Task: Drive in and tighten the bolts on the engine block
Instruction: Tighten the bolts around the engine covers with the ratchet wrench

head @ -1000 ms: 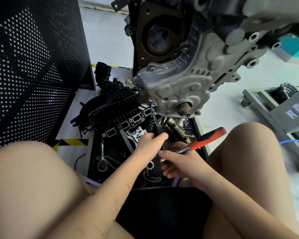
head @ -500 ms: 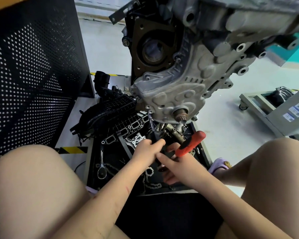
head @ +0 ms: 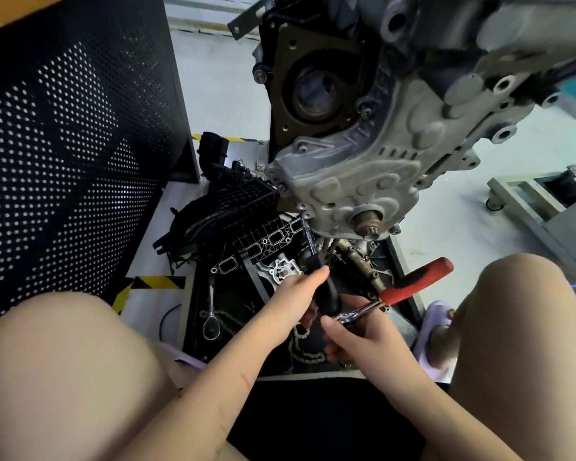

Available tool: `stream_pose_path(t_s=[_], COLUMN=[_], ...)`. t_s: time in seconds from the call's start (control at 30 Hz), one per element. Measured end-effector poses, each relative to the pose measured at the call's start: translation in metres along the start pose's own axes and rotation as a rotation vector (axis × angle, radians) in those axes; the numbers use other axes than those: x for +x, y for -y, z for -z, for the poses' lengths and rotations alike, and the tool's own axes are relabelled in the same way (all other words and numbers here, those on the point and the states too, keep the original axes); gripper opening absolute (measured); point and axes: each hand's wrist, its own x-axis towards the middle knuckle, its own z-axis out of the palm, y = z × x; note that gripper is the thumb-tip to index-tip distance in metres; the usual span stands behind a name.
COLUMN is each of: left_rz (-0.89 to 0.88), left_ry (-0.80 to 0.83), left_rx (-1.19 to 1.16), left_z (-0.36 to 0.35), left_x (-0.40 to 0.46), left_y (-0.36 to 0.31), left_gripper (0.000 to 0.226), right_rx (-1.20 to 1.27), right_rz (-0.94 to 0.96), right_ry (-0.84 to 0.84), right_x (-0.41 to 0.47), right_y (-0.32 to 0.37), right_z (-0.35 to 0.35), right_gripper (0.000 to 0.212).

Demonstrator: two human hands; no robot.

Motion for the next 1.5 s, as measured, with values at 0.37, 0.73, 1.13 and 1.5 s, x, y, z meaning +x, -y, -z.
stream_pose_path(t_s=[0.37, 0.73, 1.13, 1.5], left_rz=[-0.273, 0.001, -0.132, 0.01], left_ry=[-0.191, 0.019, -0.154, 0.001], left_rx=[0.28, -0.115, 0.05, -0.165], left_z=[-0.007, -0.005, -0.003, -0.005], left_x=[0.003, -0.003, -0.002, -0.004], left_y=[0.007, -0.006, 0.001, -0.005], left_gripper=[0.045, 0.031, 0.04, 0.026], right_rx=[-0.776, 0.375, -0.927, -0.198], right_rz=[0.241, -0.218, 0.304, -0.003], right_ry=[-0.151, -0.047, -0.071, -0.147], right_x=[-0.003, 0.002, 0.002, 0.005], right_y=[0.001, 0.006, 0.006, 0.0], right_z=[-0.003, 0.006, -0.002, 0.008], right_gripper=[0.02, 0.032, 0.037, 0.02])
